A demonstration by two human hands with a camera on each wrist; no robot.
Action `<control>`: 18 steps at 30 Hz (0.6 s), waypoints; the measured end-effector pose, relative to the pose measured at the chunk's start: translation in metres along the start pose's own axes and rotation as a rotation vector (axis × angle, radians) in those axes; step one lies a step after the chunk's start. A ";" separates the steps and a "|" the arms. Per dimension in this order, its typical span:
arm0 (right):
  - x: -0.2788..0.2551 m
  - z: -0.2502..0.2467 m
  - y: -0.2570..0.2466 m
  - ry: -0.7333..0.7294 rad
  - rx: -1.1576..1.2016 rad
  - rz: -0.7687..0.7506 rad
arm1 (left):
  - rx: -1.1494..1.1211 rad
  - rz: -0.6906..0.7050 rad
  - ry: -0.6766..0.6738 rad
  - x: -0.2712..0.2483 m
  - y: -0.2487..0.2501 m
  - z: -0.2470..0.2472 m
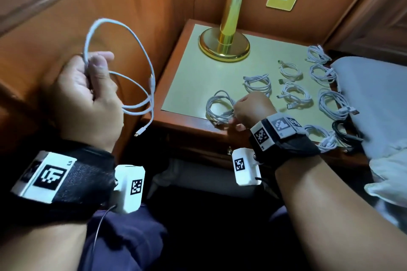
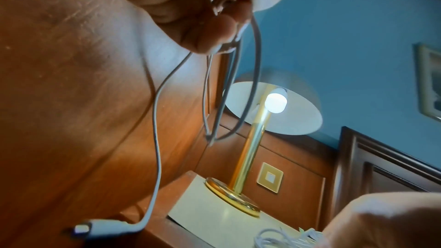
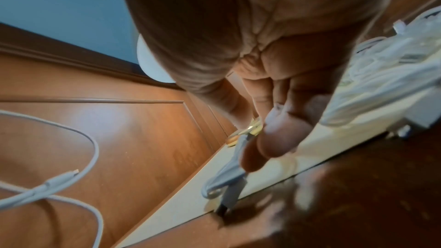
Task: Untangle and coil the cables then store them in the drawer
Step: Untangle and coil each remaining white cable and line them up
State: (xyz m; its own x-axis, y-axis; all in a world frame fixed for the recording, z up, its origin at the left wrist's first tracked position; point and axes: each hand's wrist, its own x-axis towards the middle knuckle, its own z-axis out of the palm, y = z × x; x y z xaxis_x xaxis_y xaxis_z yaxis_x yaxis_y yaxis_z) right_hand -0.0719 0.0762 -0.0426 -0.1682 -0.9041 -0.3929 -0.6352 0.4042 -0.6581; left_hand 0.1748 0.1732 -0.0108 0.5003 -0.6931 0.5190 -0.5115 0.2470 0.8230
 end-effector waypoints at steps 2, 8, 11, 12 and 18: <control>-0.004 0.000 -0.001 0.044 -0.070 -0.034 | 0.021 0.012 -0.057 -0.004 -0.001 0.002; -0.040 -0.007 -0.003 0.122 -0.294 -0.369 | -0.164 -0.027 -0.355 -0.026 0.026 0.004; -0.074 -0.007 0.008 -0.003 -0.118 -0.598 | -0.420 -0.130 -0.658 -0.052 0.045 -0.005; -0.087 -0.009 0.014 -0.048 -0.043 -0.659 | -0.498 -0.157 -0.749 -0.062 0.055 -0.011; -0.152 -0.029 0.063 -0.283 0.295 -0.677 | -0.540 -0.239 -0.771 -0.116 0.087 -0.030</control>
State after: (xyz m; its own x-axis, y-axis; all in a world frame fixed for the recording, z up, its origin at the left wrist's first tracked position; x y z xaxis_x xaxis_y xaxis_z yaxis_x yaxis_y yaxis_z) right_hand -0.1086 0.2351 -0.0056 0.4069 -0.9129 0.0315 -0.2984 -0.1654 -0.9400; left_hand 0.0933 0.2955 0.0073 -0.1445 -0.9714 0.1886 0.0297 0.1862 0.9821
